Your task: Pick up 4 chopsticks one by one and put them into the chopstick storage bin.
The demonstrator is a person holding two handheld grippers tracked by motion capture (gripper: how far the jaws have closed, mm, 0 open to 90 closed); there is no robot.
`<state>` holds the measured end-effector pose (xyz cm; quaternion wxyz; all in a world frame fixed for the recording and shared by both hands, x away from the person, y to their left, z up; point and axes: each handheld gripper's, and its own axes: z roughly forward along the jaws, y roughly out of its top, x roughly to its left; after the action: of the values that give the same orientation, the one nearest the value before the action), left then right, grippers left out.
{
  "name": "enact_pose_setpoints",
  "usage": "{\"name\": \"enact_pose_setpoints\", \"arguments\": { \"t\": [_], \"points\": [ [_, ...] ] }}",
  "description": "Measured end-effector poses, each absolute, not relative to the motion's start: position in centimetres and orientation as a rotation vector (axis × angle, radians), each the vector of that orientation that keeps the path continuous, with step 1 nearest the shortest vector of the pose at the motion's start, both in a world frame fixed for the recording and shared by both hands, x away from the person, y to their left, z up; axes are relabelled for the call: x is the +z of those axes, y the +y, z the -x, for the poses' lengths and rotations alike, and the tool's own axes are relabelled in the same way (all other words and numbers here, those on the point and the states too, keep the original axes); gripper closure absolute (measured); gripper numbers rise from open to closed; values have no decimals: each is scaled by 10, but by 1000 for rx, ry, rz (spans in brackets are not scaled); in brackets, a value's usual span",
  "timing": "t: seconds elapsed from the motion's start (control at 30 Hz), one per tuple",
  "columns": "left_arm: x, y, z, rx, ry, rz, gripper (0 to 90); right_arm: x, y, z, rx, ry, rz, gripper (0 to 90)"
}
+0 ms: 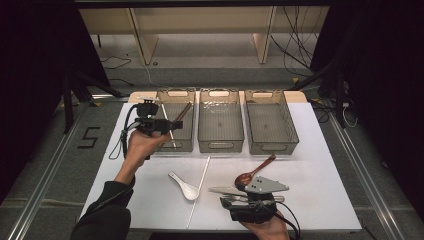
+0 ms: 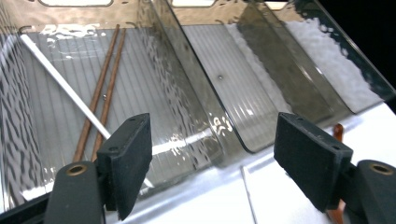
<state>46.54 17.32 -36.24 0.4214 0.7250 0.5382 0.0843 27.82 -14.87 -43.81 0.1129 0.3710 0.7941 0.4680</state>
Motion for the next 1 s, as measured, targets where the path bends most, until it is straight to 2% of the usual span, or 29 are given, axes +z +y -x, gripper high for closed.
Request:
{"name": "enact_pose_setpoints", "arguments": {
  "t": [0.23, 0.43, 0.9, 1.0],
  "points": [
    [-369, 185, -430, 216, 1286, -1778, 252, -440, -136, -274, 1380, 2394, -1034, 322],
    [-385, 181, -411, 228, 1292, -1826, 251, -442, -132, -274, 1369, 2409, -1034, 322],
    [-412, 125, -399, 192, 1265, -2068, 251, -441, -141, -275, 1367, 2384, -1047, 320],
    [-419, 111, -398, 178, 1255, -2122, 276, -441, -145, -275, 1367, 2375, -1054, 319]
  ]
}}
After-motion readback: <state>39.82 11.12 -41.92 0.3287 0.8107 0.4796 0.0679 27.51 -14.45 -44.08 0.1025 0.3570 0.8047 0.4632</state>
